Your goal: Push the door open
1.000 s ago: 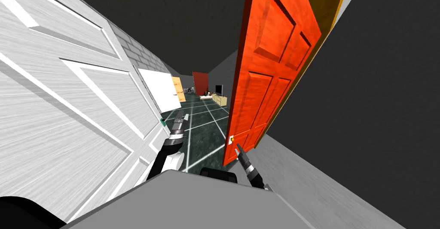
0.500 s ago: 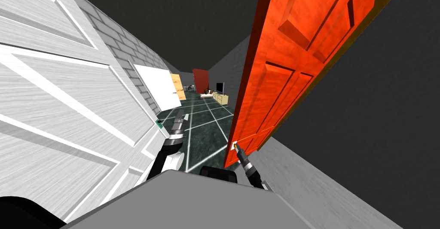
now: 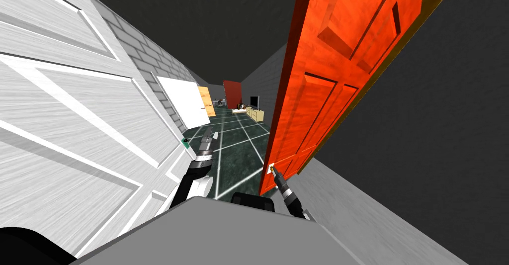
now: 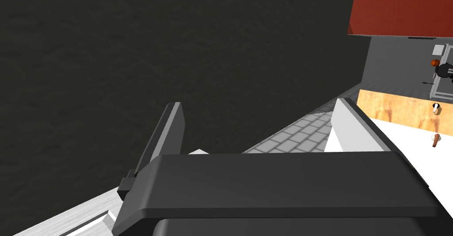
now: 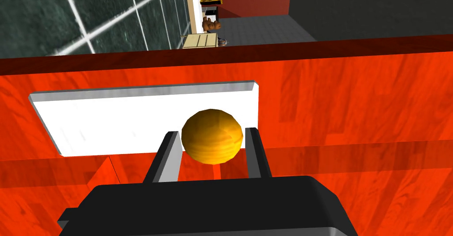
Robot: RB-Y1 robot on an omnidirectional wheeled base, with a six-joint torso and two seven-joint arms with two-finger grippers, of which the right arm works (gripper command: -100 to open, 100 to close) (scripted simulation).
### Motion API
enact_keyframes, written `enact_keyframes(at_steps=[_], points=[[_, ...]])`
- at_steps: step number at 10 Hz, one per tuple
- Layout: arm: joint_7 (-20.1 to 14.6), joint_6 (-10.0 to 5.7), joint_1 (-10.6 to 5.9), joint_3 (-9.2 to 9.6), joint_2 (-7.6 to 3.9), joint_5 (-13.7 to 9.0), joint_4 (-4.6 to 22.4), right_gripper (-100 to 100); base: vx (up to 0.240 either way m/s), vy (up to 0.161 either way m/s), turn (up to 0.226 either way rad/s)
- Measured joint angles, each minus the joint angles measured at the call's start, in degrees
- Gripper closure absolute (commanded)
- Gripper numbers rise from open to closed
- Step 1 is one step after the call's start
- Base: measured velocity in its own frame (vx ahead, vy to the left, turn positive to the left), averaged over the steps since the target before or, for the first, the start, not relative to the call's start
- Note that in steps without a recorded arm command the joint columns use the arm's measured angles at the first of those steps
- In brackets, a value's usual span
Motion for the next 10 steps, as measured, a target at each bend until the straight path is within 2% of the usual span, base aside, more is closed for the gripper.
enact_keyframes(at_steps=[2, 4, 6, 8, 10], points=[[0.38, 0.80, 0.32, -0.29, 0.37, -0.22, 0.22, 100, 0.140, 0.100, -0.026], [1.15, 0.79, -0.45, -1.14, 1.20, -0.73, 1.23, 100, 0.135, 0.089, -0.017], [1.60, 1.94, -0.37, -1.85, 1.54, -1.22, 0.34, 100, 0.179, 0.094, -0.032], [2.58, 1.65, -1.77, -3.06, 2.40, -1.92, 2.25, 100, 0.138, 0.103, -0.032], [3.34, 2.67, -2.40, -4.38, 2.87, -2.73, 2.44, 100, 0.119, 0.107, -0.039]])
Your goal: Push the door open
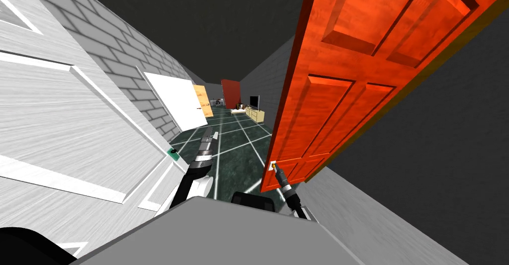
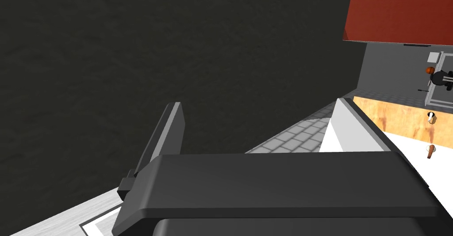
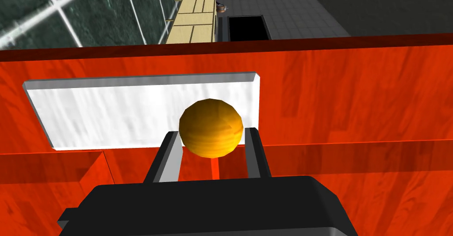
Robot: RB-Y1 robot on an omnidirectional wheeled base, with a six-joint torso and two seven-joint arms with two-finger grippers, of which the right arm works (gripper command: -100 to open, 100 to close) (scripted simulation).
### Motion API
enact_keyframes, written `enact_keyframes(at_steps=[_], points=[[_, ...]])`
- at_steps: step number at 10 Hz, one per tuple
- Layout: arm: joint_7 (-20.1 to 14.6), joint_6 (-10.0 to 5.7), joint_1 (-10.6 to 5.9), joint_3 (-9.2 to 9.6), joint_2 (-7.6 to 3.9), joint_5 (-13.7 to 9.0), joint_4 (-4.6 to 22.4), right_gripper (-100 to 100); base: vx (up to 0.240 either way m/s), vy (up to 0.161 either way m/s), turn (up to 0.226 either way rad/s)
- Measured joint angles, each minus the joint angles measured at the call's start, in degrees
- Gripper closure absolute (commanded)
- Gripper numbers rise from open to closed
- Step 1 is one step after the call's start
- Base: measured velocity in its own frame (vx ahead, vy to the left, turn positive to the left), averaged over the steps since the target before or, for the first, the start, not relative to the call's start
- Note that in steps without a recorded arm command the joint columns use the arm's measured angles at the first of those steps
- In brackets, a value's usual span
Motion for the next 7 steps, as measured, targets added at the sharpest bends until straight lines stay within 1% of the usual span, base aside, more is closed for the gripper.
enact_keyframes(at_steps=[1, 2, 3, 4, 5, 7], points=[[0.45, -0.19, -0.42, -0.70, 0.27, -0.40, 0.75, 100, 0.135, 0.091, -0.062], [1.08, -0.68, -1.45, -1.76, 0.62, -1.01, 2.60, 100, 0.156, 0.111, -0.095], [1.67, -0.13, -1.65, -2.96, 0.76, -1.68, 2.66, 100, 0.150, 0.108, -0.073], [2.27, 0.74, -1.62, -3.69, 1.23, -2.08, 2.07, -100, -0.062, 0.040, -0.057], [2.20, 0.94, -1.44, -3.70, 1.14, -2.09, 1.77, -100, -0.212, 0.010, -0.037], [1.61, 0.68, -0.87, -3.49, 0.80, -1.97, 1.32, -100, -0.208, 0.002, -0.045]])
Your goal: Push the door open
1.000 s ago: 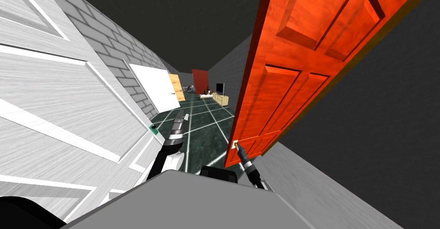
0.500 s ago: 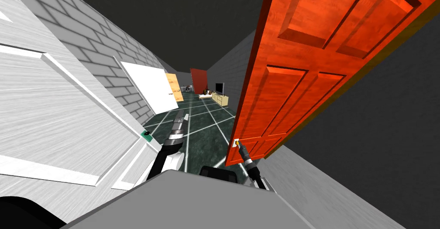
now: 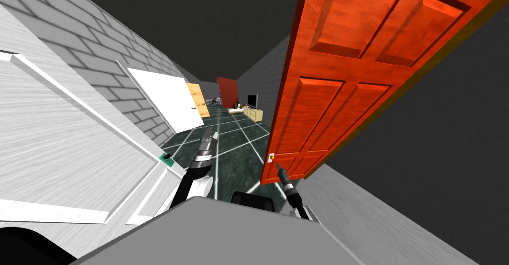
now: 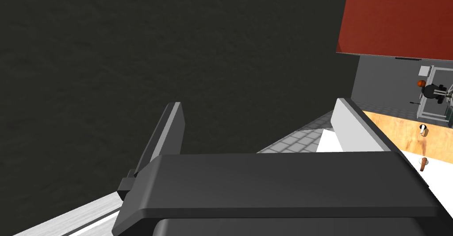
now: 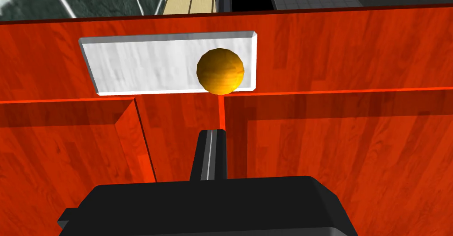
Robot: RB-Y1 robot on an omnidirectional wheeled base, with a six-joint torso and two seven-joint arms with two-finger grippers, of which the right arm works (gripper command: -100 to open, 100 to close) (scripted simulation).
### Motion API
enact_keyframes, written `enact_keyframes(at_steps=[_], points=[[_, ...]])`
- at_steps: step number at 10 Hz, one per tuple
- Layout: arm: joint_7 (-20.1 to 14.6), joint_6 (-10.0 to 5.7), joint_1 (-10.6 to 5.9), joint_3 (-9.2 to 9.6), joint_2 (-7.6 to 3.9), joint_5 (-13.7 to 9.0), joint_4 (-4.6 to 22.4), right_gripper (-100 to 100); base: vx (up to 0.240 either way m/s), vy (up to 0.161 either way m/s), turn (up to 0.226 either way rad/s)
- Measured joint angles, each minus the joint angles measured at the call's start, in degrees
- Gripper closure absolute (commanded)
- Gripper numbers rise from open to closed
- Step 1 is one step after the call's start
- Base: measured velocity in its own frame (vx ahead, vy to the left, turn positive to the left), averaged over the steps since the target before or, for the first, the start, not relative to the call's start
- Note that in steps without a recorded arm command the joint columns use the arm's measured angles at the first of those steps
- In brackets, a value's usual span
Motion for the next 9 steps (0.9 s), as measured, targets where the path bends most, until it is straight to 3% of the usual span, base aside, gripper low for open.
enact_keyframes(at_steps=[3, 9], points=[[-0.99, -0.13, 1.18, 0.29, -0.67, 0.18, -1.16, -100, -0.247, 0.008, -0.042], [0.19, -0.18, 0.20, -0.25, 0.51, -0.19, 0.05, -100, 0.179, 0.036, 0.035]])
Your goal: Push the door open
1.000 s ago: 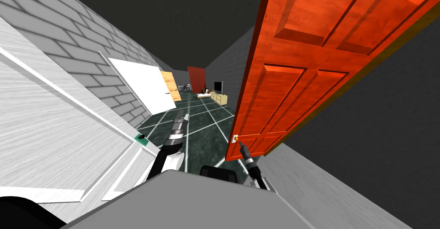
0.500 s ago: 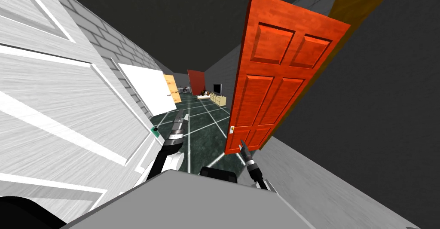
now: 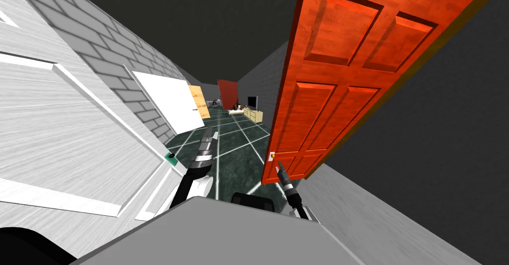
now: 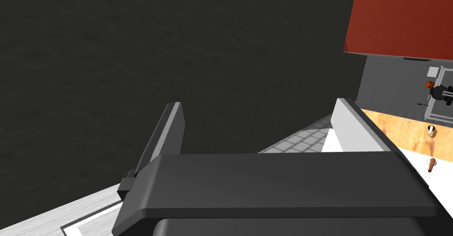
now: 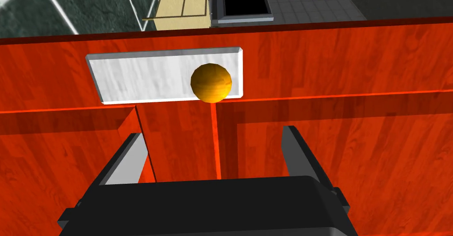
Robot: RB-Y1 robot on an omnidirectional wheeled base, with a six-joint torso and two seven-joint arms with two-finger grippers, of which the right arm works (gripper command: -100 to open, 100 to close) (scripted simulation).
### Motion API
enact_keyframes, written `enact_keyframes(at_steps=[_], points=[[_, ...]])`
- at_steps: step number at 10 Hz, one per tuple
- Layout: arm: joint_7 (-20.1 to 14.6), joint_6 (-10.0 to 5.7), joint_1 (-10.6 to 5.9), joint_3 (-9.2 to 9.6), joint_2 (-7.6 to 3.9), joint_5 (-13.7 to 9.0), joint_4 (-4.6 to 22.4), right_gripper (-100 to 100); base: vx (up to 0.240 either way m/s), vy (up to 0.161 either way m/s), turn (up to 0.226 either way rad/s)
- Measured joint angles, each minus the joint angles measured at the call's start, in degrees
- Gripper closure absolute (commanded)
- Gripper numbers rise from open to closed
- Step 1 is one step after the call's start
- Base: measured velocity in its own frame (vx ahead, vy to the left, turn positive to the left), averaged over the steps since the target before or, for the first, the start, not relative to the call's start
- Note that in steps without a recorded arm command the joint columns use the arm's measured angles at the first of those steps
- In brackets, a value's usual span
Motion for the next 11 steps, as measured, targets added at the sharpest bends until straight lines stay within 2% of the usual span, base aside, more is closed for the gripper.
enact_keyframes(at_steps=[4, 5, 11], points=[[1.50, 0.03, -1.17, -0.64, 1.37, -0.44, 1.30, -100, 0.167, 0.043, 0.024], [1.56, -0.03, -1.13, -0.61, 1.42, -0.44, 1.34, 100, -0.015, 0.003, 0.005], [1.54, 0.17, -1.10, -0.59, 1.38, -0.40, 1.41, 100, 0.005, 0.006, -0.005]])
